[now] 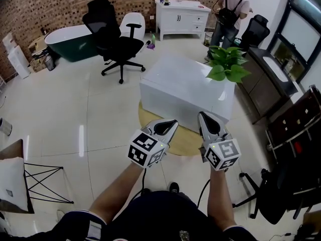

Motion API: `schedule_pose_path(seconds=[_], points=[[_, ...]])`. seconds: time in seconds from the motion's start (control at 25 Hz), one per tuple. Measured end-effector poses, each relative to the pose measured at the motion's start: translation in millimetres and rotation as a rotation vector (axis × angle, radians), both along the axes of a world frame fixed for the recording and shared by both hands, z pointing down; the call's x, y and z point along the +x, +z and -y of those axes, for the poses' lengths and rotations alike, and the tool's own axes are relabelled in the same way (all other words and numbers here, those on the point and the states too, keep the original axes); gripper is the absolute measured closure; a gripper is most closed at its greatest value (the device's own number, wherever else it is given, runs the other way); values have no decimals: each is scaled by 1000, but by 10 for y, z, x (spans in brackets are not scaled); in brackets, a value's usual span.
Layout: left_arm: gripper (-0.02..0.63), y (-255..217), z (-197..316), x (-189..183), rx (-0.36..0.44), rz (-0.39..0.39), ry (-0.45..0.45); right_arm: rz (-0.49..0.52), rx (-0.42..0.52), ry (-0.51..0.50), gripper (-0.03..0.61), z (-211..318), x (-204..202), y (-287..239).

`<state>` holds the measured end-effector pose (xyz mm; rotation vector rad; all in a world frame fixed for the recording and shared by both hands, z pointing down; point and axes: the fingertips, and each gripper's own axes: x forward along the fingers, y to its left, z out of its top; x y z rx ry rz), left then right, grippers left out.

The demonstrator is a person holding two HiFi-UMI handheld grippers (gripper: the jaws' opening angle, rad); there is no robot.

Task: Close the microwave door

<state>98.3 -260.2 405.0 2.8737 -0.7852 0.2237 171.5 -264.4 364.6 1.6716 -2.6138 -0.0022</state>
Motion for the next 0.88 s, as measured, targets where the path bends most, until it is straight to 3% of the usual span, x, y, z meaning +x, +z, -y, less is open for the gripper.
schedule_pose_path(seconds=[0.88], points=[[601, 7, -41, -24, -2, 5, -6, -32, -24, 24, 578, -18, 21, 31]])
